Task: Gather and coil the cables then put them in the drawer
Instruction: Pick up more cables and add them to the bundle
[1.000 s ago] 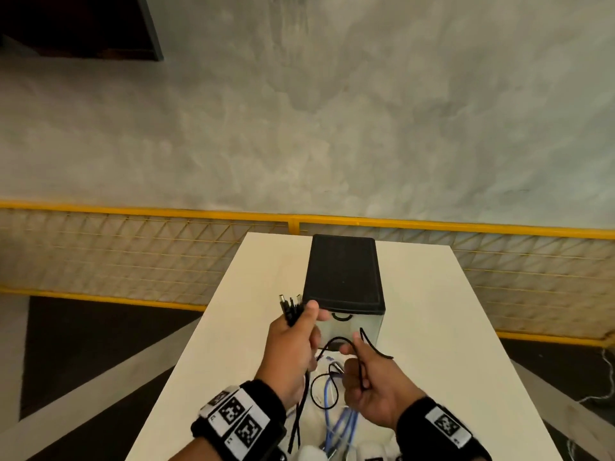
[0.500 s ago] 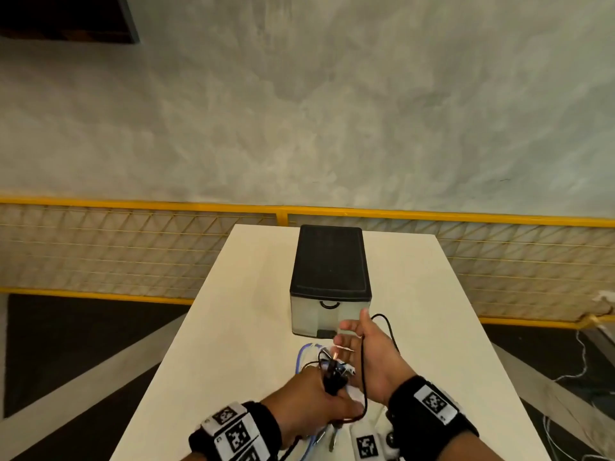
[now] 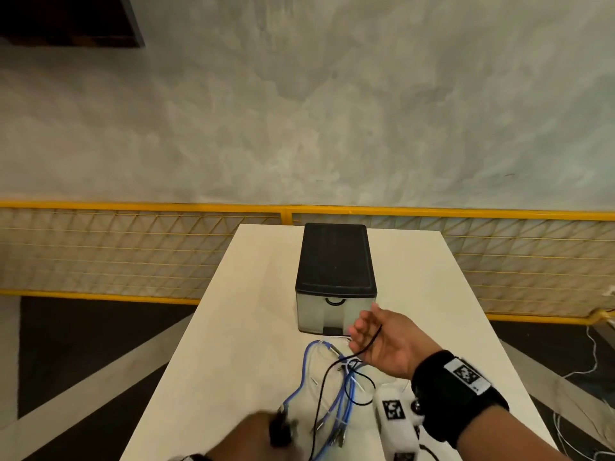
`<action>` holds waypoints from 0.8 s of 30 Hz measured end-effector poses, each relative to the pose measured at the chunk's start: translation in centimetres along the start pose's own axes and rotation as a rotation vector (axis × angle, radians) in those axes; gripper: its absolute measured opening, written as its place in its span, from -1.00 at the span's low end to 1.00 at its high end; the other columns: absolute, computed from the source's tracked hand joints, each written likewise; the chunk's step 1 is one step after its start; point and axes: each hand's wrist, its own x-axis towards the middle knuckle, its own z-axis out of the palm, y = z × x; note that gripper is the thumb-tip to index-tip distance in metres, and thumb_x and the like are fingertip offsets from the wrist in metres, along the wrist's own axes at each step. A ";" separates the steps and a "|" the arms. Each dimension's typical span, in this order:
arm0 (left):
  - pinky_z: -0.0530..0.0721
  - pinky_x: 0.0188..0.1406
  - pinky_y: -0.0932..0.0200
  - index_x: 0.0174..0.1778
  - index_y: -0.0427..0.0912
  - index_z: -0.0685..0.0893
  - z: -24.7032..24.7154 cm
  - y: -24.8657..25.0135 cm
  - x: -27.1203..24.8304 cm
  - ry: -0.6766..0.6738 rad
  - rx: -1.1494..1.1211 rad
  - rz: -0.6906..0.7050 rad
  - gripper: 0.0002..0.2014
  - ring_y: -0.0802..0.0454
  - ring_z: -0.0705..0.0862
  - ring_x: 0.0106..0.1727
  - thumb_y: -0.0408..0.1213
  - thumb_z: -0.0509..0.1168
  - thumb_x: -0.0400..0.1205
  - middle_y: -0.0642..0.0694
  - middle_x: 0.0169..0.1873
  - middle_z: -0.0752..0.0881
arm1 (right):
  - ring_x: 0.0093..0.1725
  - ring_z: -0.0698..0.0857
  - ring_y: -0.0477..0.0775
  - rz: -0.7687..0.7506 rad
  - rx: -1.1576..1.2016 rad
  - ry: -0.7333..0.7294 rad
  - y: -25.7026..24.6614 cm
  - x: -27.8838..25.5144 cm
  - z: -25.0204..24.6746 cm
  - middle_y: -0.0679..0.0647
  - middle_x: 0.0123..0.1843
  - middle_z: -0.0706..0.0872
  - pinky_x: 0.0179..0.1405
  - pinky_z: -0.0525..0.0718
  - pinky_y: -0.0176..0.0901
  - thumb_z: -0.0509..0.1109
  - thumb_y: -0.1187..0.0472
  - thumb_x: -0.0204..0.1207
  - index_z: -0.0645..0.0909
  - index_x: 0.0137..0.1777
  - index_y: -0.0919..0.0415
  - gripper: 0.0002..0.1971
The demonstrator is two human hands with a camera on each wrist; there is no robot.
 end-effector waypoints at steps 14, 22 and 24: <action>0.73 0.02 0.18 -0.11 0.07 0.79 4.3 9.2 3.8 0.107 -0.025 0.266 -0.88 0.20 0.80 -0.08 -0.20 0.49 0.46 0.09 -0.19 0.85 | 0.03 0.79 0.28 0.107 -0.048 -0.125 4.4 -1.8 2.0 0.34 0.07 0.83 -0.13 0.72 0.11 0.06 -0.07 0.73 0.63 0.29 0.39 -0.46; 0.50 -0.23 0.22 -0.51 0.03 0.55 3.9 4.5 1.1 -0.268 0.131 0.116 -0.74 0.19 0.52 -0.38 -0.31 0.48 0.39 0.18 -0.55 0.57 | -0.08 0.86 0.18 0.061 -0.125 -0.032 2.0 0.2 0.5 0.20 -0.12 0.86 -0.13 0.69 0.06 0.10 0.09 0.73 0.58 0.01 0.19 -0.74; 0.62 -0.06 0.16 -0.44 0.14 0.59 3.7 2.0 -0.3 -0.352 0.313 0.082 -0.81 0.18 0.56 -0.26 -0.17 0.45 0.42 0.19 -0.48 0.58 | -0.23 0.85 0.11 0.015 -0.080 -0.010 1.2 0.6 0.2 0.11 -0.33 0.82 -0.16 0.69 0.04 0.09 0.16 0.73 0.53 -0.04 0.12 -0.79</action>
